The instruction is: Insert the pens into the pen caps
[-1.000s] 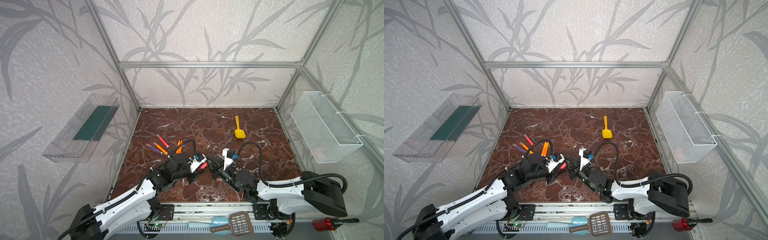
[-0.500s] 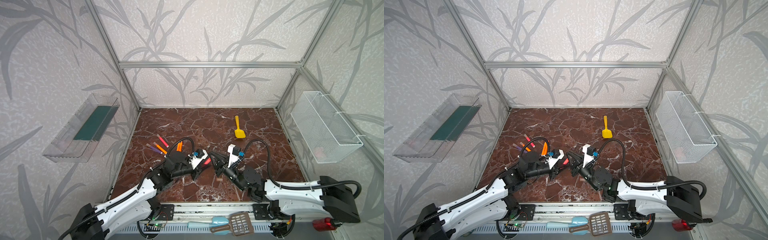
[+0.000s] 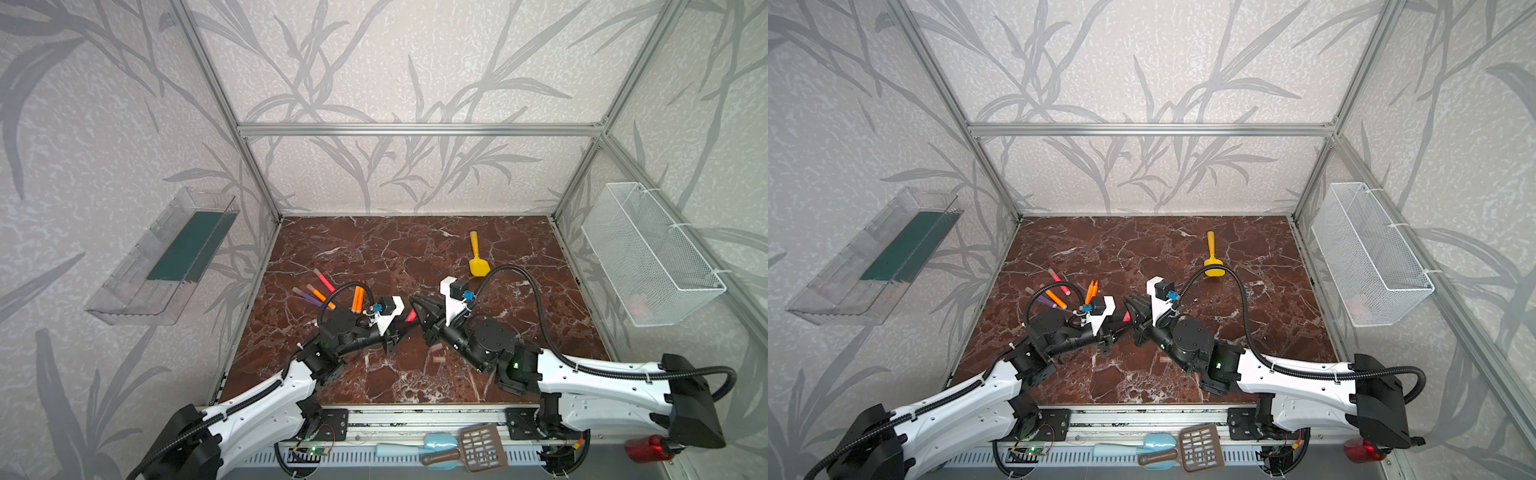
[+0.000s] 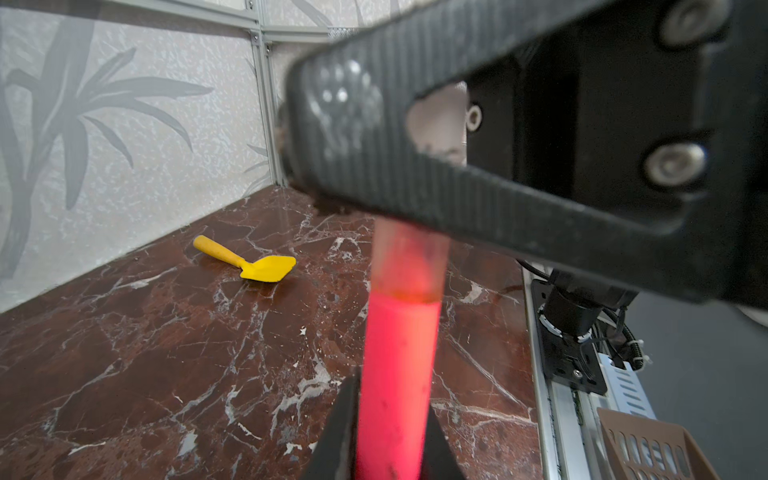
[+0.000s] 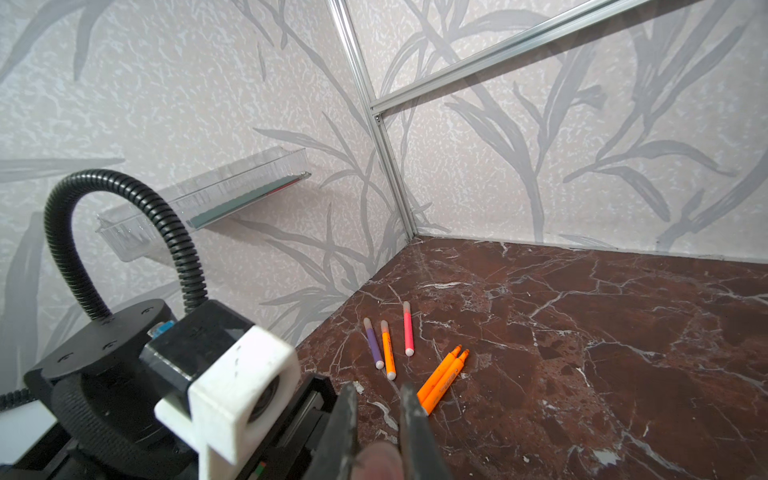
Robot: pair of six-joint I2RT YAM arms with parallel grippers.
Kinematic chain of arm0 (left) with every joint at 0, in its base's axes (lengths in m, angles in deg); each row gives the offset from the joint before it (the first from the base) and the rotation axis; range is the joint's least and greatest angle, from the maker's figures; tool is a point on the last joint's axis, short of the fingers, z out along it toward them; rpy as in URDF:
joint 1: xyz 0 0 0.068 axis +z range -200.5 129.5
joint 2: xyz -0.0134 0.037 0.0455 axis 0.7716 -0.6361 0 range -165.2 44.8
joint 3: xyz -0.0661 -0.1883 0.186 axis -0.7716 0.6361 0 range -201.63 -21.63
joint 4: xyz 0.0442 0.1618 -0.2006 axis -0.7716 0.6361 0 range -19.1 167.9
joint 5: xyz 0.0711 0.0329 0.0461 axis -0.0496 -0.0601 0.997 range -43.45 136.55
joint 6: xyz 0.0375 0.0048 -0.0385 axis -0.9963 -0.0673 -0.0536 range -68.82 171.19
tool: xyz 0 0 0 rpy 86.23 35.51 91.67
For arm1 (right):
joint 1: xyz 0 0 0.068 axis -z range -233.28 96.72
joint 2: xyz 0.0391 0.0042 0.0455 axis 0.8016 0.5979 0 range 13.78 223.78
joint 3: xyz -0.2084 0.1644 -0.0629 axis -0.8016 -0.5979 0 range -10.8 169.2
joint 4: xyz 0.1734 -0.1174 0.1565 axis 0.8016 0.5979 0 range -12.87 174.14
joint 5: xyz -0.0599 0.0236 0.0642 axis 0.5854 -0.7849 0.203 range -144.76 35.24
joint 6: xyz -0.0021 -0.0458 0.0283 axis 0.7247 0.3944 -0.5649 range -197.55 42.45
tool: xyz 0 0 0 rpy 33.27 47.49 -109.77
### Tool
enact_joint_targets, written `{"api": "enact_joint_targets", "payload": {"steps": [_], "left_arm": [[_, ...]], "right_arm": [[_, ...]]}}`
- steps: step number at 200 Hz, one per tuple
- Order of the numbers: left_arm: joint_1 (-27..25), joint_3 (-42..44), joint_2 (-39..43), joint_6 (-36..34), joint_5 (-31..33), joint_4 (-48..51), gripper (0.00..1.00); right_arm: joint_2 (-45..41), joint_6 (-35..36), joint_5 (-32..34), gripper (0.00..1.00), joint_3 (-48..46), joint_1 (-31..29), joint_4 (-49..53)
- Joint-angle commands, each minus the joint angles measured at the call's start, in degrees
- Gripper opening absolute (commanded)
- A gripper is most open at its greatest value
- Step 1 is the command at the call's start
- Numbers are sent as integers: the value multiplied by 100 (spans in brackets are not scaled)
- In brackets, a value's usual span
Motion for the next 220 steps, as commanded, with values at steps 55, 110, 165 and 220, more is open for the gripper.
{"api": "enact_joint_targets", "payload": {"steps": [55, 110, 165, 220], "left_arm": [[508, -235, 284, 955, 2797, -2641, 0], [501, -250, 338, 957, 2446, -2413, 0], [318, -155, 37, 662, 2934, -2331, 0], [267, -408, 46, 784, 3028, -1186, 0]], "right_arm": [[967, 380, -1513, 0, 56, -623, 2727], [571, 20, -1222, 0, -369, -480, 2066], [693, -979, -670, 0, 218, -360, 2851], [746, -725, -365, 17, 252, -326, 2454]]}}
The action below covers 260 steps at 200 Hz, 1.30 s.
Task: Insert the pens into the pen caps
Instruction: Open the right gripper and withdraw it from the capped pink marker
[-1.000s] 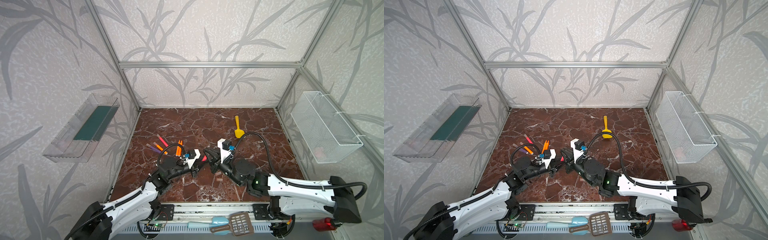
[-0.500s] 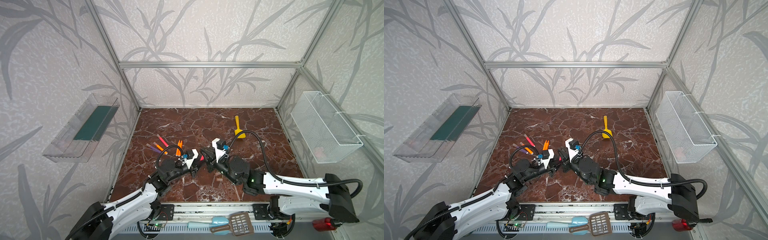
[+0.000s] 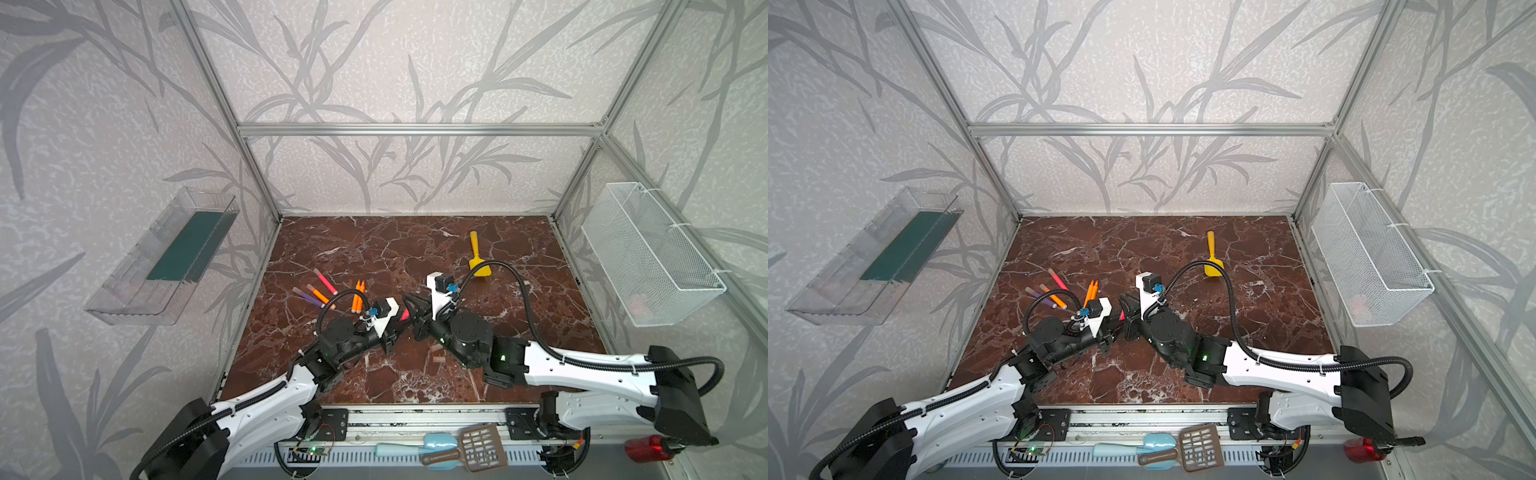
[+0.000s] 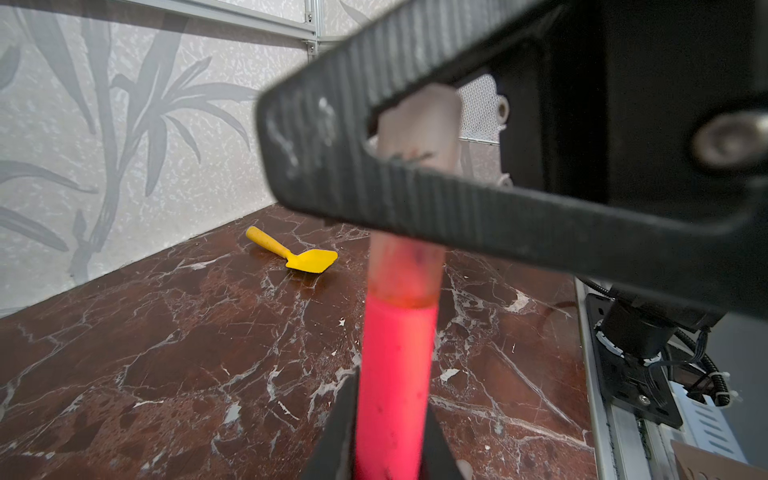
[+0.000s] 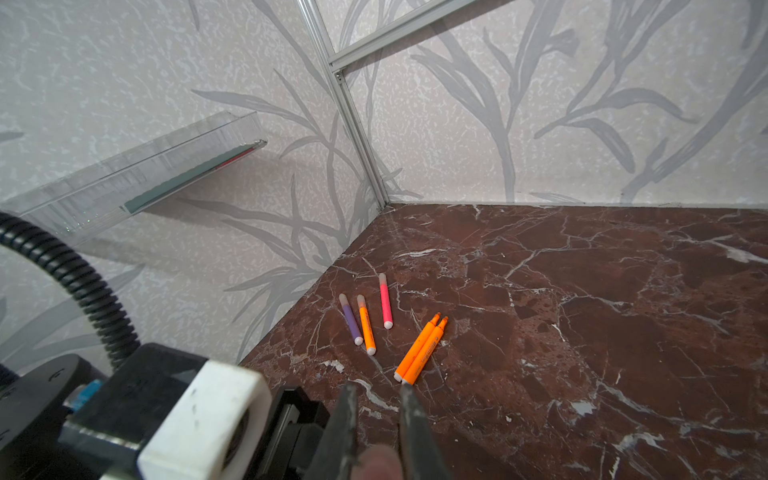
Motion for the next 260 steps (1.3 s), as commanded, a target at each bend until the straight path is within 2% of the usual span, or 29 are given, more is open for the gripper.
{"api": "enact_joint_targets", "payload": {"steps": [1, 33, 60, 87, 106, 130, 155, 168, 197, 223, 244, 260], "left_arm": [[351, -820, 153, 773, 2178, -671, 0], [350, -466, 7, 1029, 2347, -320, 0], [355, -59, 20, 1236, 2564, -227, 0], [358, 52, -32, 1653, 3314, 315, 0], [423, -15, -257, 1801, 3755, 604, 0], [596, -438, -432, 2064, 4123, 1556, 0], [959, -828, -564, 2353, 4330, 2369, 0], [1304, -1014, -706, 2558, 4266, 2708, 0], [2150, -1345, -1228, 2884, 3622, 2983, 0], [2512, -1584, -1737, 3011, 3534, 3020, 0], [2632, -1873, -2124, 3062, 3675, 3305, 0], [2690, -1994, -2454, 3166, 3810, 3397, 0]], "right_arm": [[156, -73, -784, 18, -384, -339, 1533], [-90, 117, -621, 36, -348, 50, 1493], [-474, 169, -484, 60, -427, 304, 1616], [-875, 287, -257, 70, -776, 428, 1539], [-1119, 266, -306, 72, -1032, 724, 1580], [-1395, 291, -309, 74, -1225, 1226, 1887], [-1527, 444, -292, 76, -1475, 2091, 2049], [-1533, 498, -239, 77, -1629, 2527, 2026], [-1248, 577, -318, 78, -1800, 3492, 1908], [-986, 569, 331, 77, -1818, 3673, 1888], [-1013, 668, 348, 77, -1796, 3670, 1839], [-1106, 616, 679, 76, -1803, 3667, 1899]]}}
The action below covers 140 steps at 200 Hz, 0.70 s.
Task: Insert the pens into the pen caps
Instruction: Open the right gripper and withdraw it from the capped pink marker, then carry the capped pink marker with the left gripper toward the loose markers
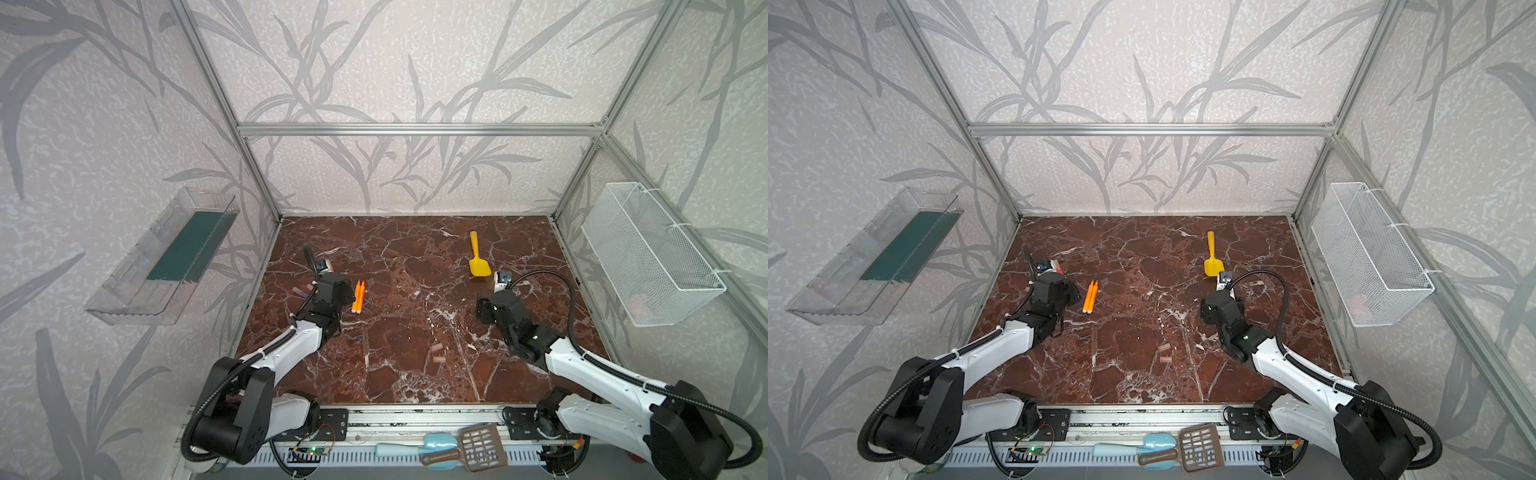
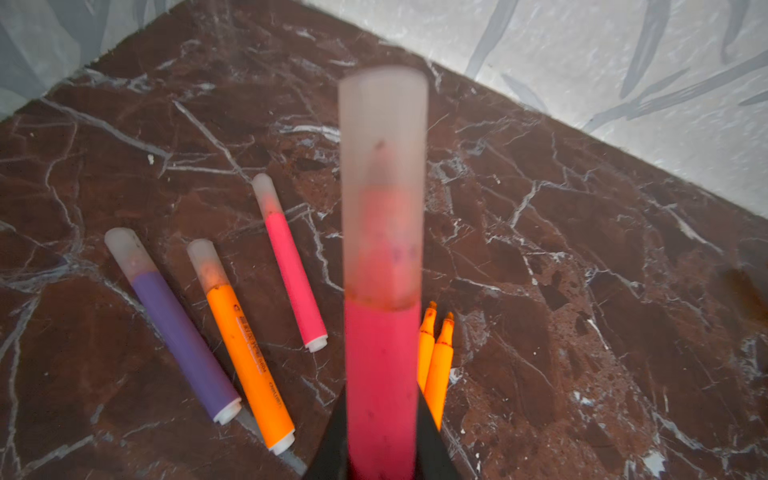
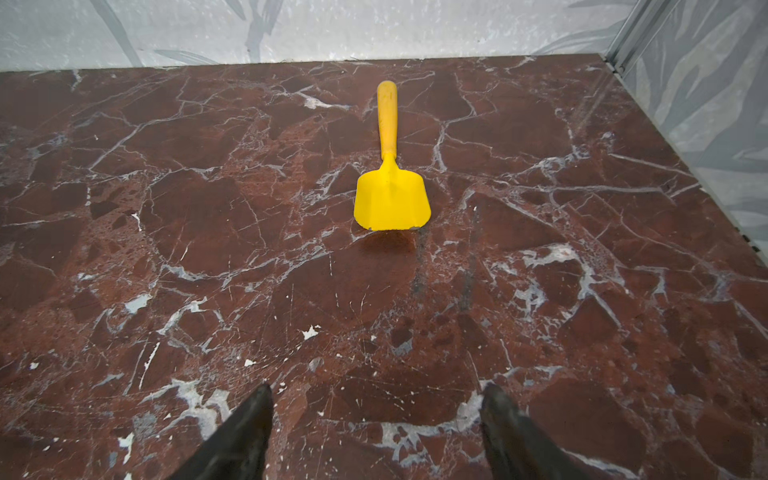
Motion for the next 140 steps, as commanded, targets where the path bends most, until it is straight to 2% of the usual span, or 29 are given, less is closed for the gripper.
{"api": "enact_joint_targets", "payload": {"steps": [1, 36, 57, 109, 140], "left_arm": [[99, -301, -350, 322, 178, 336, 0], [215, -511, -861, 602, 302, 462, 0], [280, -660, -1066, 727, 374, 650, 0], [394, -1197, -1692, 669, -7, 848, 0], [408, -1511, -2059, 663, 33, 991, 0]], "right_arm": [[-127, 63, 550, 76, -21, 18, -10], [-630, 48, 862, 76, -278, 22, -95], [-803, 83, 1029, 80, -562, 28, -508], [-448, 40, 786, 81, -344, 80, -320], [-216, 9, 741, 81, -195, 78, -196]]}}
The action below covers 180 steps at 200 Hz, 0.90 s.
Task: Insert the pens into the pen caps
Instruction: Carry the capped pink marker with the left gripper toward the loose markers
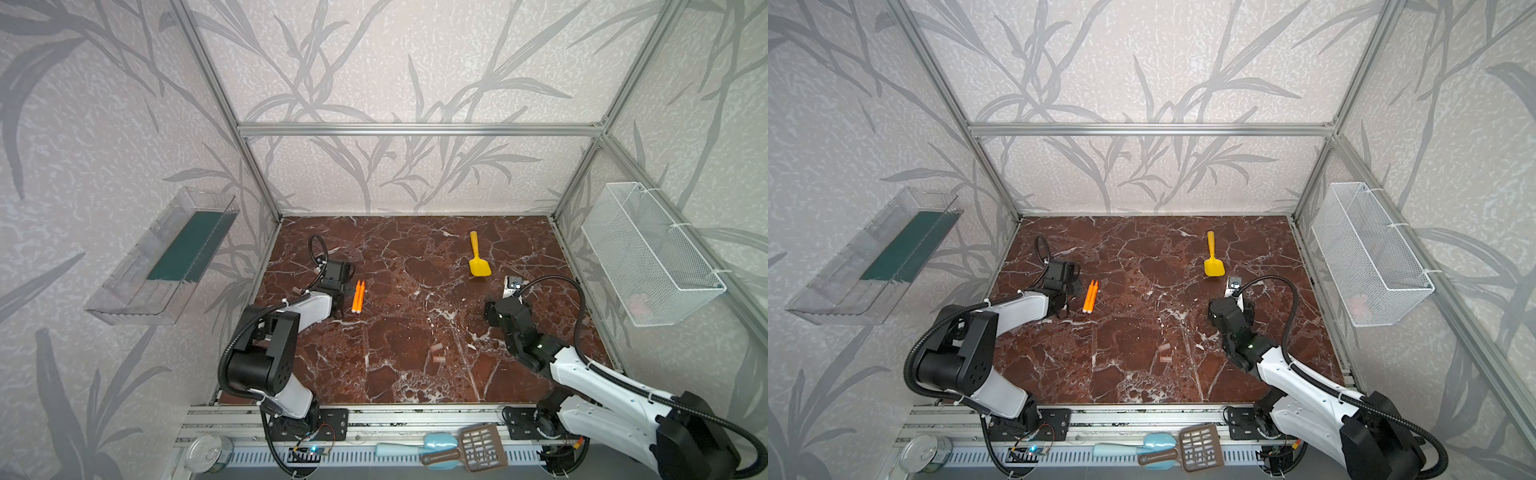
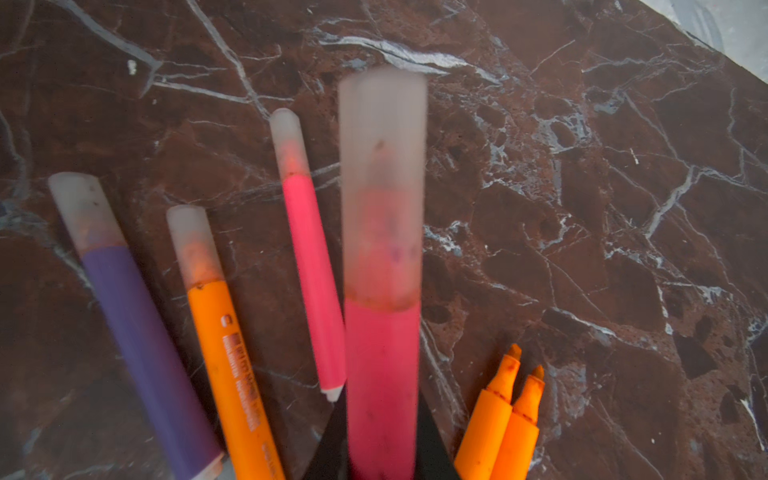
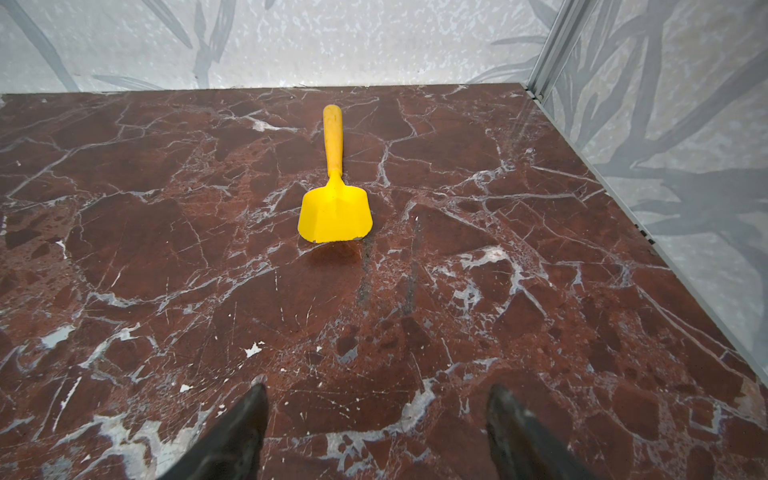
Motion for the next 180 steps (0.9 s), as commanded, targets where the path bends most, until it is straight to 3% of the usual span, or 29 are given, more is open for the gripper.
{"api": "enact_joint_targets", "payload": {"steps": [1, 111, 180], "left_arm": [[33, -242, -200, 60, 40, 259, 0], [96, -697, -843, 356, 100, 627, 6], [117, -661, -723, 396, 167, 652, 25]], "right_arm": [[88, -48, 36, 81, 249, 24, 91], [80, -29, -34, 81, 232, 39, 67], [49, -28, -68, 81, 216, 35, 51]]}}
